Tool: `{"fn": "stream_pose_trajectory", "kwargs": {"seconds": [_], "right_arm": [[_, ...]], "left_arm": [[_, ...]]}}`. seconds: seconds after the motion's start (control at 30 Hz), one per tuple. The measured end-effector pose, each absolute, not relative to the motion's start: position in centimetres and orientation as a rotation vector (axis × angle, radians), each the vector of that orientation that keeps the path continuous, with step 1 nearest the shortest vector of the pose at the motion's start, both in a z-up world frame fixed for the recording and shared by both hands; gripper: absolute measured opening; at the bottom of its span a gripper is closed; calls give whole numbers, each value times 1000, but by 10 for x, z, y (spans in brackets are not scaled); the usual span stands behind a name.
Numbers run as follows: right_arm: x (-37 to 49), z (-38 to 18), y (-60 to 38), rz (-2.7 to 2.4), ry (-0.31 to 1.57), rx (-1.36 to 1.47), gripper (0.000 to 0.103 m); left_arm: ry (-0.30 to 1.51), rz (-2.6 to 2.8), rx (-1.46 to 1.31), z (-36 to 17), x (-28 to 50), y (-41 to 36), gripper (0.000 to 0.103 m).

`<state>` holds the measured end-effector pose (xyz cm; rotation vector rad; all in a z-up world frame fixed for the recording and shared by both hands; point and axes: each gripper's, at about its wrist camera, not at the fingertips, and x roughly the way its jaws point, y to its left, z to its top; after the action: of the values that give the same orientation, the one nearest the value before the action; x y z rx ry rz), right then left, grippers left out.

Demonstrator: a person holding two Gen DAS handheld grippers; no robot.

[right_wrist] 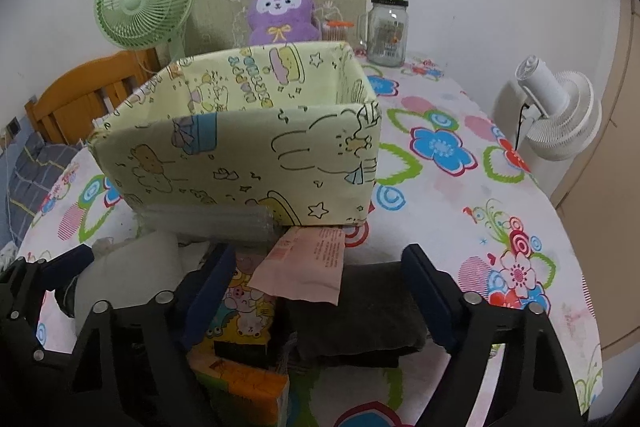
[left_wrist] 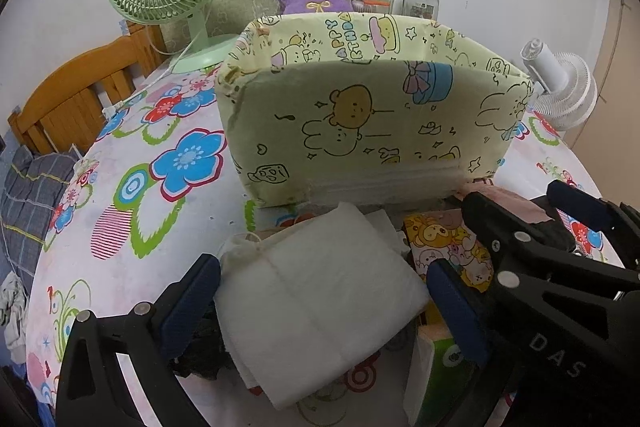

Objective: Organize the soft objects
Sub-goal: 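Grasp the folded white cloth with the left gripper while the right gripper grasps the pink packet, then lift the white cloth with the left gripper while the right gripper carries the pink packet over the box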

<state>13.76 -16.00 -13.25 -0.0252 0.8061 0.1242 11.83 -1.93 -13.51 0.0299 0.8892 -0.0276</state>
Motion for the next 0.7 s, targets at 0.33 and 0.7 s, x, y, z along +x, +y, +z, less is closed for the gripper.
{"fn": "stream_pose_trajectory", "kwargs": {"seconds": [0.33,0.7], "right_arm": [[149,-143,-162,106,856,-19,57],[147,-140,-162,123,855,2,43]], "left_arm": [[886,-28,42,-140,123,-22,102],[872,-49,34,-136,122,-22,96]]}}
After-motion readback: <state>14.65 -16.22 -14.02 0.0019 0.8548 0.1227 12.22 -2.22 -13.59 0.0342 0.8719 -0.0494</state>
